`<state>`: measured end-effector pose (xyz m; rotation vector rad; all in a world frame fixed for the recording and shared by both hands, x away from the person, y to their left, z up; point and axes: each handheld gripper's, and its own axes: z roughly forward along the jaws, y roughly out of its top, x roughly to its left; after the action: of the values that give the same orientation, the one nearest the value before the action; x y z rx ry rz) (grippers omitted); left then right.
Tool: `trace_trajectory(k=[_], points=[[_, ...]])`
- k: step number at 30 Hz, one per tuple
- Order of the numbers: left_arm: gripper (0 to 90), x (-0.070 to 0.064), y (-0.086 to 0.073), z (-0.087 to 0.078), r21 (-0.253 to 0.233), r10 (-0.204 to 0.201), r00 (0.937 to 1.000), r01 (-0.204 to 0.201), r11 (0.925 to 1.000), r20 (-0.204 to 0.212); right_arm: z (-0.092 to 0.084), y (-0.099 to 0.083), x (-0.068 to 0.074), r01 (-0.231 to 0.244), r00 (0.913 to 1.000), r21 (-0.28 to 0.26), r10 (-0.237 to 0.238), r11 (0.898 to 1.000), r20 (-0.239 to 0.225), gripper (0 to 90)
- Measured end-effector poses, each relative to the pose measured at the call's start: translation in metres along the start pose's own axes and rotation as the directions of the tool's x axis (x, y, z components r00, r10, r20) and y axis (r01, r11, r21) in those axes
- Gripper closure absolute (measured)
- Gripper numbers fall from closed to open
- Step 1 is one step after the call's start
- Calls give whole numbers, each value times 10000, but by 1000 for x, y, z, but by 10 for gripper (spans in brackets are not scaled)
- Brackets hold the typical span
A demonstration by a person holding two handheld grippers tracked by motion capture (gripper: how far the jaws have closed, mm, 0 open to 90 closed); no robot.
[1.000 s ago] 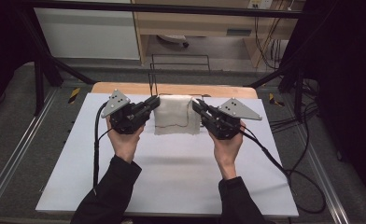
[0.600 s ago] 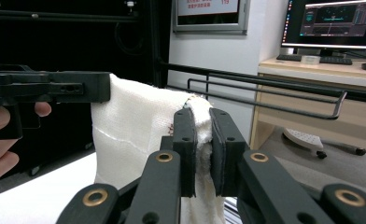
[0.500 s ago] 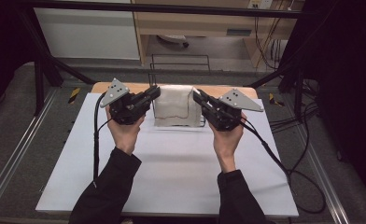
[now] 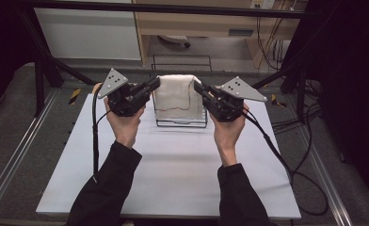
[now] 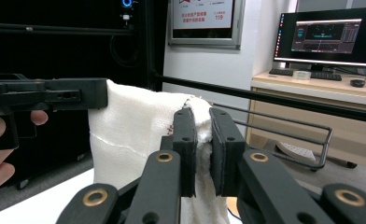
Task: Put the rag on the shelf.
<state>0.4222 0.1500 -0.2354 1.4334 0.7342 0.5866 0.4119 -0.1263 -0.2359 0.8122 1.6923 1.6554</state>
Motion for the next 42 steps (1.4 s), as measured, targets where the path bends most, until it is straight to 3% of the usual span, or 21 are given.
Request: trace_trajectory(k=[33, 42], points=[[833, 12, 45, 23, -611, 164, 9998, -171, 9980, -106, 23, 44, -16, 146, 9995, -645, -128, 9978, 285, 820], [833, 16, 54, 29, -564, 179, 9997, -188, 9982, -164, 28, 51, -20, 157, 9994, -679, -134, 9976, 333, 820]])
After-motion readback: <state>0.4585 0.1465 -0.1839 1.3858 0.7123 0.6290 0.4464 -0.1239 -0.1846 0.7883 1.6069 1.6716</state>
